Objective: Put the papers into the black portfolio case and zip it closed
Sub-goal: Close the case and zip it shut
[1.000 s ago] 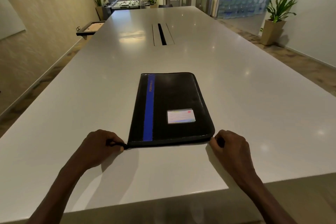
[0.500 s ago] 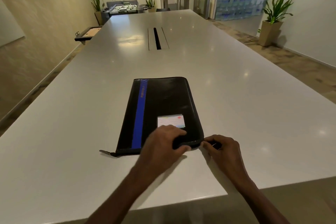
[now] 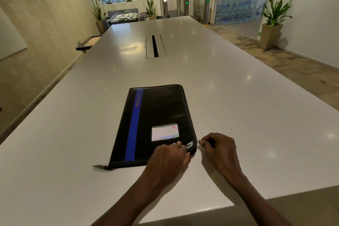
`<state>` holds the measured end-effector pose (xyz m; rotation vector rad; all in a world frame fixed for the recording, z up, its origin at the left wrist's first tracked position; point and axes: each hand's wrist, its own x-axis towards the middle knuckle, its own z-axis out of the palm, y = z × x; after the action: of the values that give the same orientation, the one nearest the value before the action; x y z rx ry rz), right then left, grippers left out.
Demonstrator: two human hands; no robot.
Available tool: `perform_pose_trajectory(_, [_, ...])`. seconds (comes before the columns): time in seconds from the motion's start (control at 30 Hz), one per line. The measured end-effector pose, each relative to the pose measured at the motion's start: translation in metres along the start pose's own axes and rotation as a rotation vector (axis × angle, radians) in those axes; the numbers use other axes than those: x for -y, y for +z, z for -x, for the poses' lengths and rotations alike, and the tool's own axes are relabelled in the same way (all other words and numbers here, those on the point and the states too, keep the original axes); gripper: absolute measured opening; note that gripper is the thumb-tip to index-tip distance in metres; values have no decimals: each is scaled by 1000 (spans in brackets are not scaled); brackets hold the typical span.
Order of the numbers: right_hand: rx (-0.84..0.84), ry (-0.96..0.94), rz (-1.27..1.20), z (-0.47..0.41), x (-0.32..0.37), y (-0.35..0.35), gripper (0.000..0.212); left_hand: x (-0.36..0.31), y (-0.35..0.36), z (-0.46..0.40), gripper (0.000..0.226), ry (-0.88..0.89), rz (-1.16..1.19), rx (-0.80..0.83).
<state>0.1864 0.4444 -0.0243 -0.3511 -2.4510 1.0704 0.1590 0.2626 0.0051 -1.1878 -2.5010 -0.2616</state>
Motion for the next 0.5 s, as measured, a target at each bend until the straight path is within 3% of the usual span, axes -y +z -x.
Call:
perform_pose_trajectory(0.1, [6,2,1,-20,0,2,14,2,4,0,15,23,2,-46])
perform_pose_trajectory(0.23, [31,-30,1,-47,0,9,11,1,4,-2,32,-44,69,-82])
perform_pose_trajectory(0.5, [30,-56,54,-92,-5,31,15,0,0,-3,30,-46,107,-46])
